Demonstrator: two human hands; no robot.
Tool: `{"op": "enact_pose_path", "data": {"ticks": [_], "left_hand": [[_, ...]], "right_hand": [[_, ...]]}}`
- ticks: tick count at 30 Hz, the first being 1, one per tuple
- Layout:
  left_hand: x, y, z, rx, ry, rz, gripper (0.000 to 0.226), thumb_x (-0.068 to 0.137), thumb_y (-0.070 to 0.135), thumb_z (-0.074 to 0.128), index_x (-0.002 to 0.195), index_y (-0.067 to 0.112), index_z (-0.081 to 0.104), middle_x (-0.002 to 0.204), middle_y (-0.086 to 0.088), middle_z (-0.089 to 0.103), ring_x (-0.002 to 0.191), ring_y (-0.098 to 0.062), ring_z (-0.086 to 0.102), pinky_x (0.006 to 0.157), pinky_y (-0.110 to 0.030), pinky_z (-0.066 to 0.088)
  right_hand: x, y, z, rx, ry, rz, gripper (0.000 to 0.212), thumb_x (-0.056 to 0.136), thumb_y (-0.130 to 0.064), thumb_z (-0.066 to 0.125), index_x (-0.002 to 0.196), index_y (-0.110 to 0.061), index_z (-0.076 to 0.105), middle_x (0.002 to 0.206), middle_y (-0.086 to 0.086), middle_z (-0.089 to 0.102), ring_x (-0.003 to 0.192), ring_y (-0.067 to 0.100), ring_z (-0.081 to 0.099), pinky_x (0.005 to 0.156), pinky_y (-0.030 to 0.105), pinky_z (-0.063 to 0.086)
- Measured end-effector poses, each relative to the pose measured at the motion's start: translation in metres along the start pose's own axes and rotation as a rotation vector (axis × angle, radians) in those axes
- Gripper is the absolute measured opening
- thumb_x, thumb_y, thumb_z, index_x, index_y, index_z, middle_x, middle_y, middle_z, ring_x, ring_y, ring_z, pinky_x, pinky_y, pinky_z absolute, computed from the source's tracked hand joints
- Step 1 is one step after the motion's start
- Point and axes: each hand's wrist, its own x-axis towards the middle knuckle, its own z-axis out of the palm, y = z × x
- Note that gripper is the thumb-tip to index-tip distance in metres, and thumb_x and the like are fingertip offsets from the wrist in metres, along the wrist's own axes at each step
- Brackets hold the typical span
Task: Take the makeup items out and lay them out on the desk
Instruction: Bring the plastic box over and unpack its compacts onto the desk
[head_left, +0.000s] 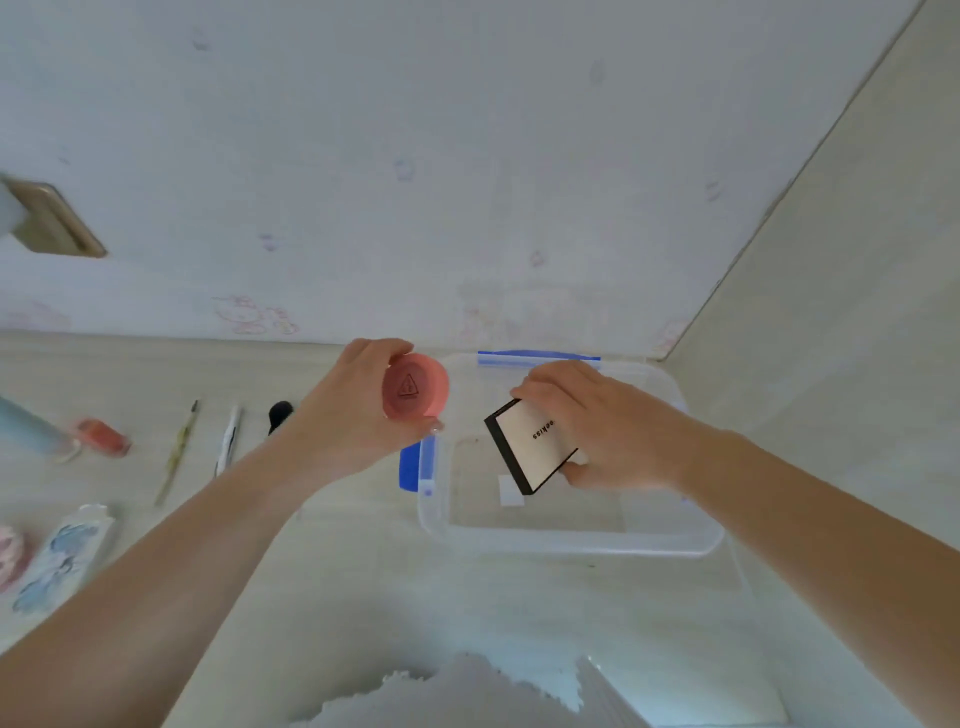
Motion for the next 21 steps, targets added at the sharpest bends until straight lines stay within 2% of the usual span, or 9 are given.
{"op": "enact_pose_path", "data": {"ticks": [2, 5, 8, 10, 12, 15, 17, 21], "left_hand": [[-0.015, -0.022, -0.008, -0.018, 0.055, -0.043, 0.075, 0.063, 0.033, 0.084, 0.126, 0.022, 0.046, 0.116, 0.009, 0.042, 0.107, -0.013, 0.052, 0.094, -0.039, 0.047], [-0.043, -0.059, -0.019, -0.013, 0.128, -0.113, 0.074, 0.060, 0.033, 0.085, 0.124, 0.021, 0.049, 0.114, 0.008, 0.042, 0.107, -0.013, 0.051, 0.096, -0.036, 0.046], [-0.073, -0.097, -0.028, -0.015, 0.166, -0.168, 0.072, 0.059, 0.025, 0.086, 0.121, 0.016, 0.052, 0.108, 0.009, 0.043, 0.110, -0.017, 0.049, 0.094, -0.035, 0.046], [-0.093, -0.123, -0.032, -0.001, 0.179, -0.229, 0.071, 0.060, 0.024, 0.086, 0.121, 0.015, 0.052, 0.109, 0.008, 0.044, 0.106, -0.014, 0.047, 0.091, -0.028, 0.041], [-0.112, -0.146, -0.034, 0.025, 0.170, -0.310, 0.073, 0.061, 0.026, 0.085, 0.124, 0.015, 0.050, 0.116, 0.002, 0.045, 0.105, -0.012, 0.045, 0.092, -0.022, 0.034], [-0.138, -0.177, -0.037, 0.018, 0.150, -0.424, 0.078, 0.063, 0.026, 0.085, 0.129, 0.011, 0.047, 0.125, -0.006, 0.046, 0.114, -0.020, 0.047, 0.098, -0.027, 0.036], [-0.152, -0.193, -0.037, 0.029, 0.131, -0.483, 0.079, 0.064, 0.028, 0.084, 0.130, 0.011, 0.046, 0.125, -0.006, 0.046, 0.115, -0.022, 0.047, 0.100, -0.032, 0.038], [-0.172, -0.223, -0.038, 0.039, 0.066, -0.540, 0.078, 0.065, 0.030, 0.082, 0.131, 0.014, 0.045, 0.126, -0.006, 0.045, 0.116, -0.021, 0.045, 0.098, -0.029, 0.035]], "right_hand": [[0.012, -0.019, -0.016, -0.024, 0.066, -0.068, 0.072, 0.064, -0.017, 0.070, 0.131, -0.006, 0.047, 0.127, 0.011, 0.052, 0.119, 0.031, 0.050, 0.087, 0.041, 0.051], [0.041, -0.055, -0.030, -0.045, 0.085, -0.159, 0.069, 0.066, -0.015, 0.068, 0.131, -0.005, 0.047, 0.127, 0.013, 0.052, 0.117, 0.031, 0.050, 0.089, 0.040, 0.049], [0.073, -0.090, -0.028, -0.025, 0.060, -0.251, 0.067, 0.068, -0.011, 0.064, 0.133, -0.005, 0.046, 0.129, 0.014, 0.050, 0.119, 0.031, 0.048, 0.085, 0.039, 0.048], [0.094, -0.116, -0.016, -0.026, 0.038, -0.314, 0.067, 0.071, -0.007, 0.059, 0.136, -0.007, 0.043, 0.133, 0.013, 0.047, 0.123, 0.030, 0.044, 0.085, 0.038, 0.047], [0.113, -0.141, 0.002, -0.026, -0.001, -0.344, 0.068, 0.074, -0.005, 0.054, 0.139, -0.010, 0.037, 0.138, 0.012, 0.041, 0.128, 0.028, 0.038, 0.087, 0.039, 0.046], [0.137, -0.174, 0.035, -0.066, -0.098, -0.409, 0.070, 0.078, -0.007, 0.052, 0.143, -0.013, 0.027, 0.143, 0.011, 0.032, 0.132, 0.026, 0.030, 0.088, 0.036, 0.043], [0.147, -0.188, 0.056, -0.107, -0.189, -0.445, 0.070, 0.081, -0.008, 0.052, 0.144, -0.014, 0.021, 0.145, 0.011, 0.026, 0.133, 0.025, 0.026, 0.090, 0.035, 0.042], [0.166, -0.208, 0.090, -0.156, -0.317, -0.481, 0.070, 0.083, -0.004, 0.052, 0.144, -0.014, 0.018, 0.145, 0.012, 0.023, 0.134, 0.027, 0.023, 0.091, 0.038, 0.043]]}}
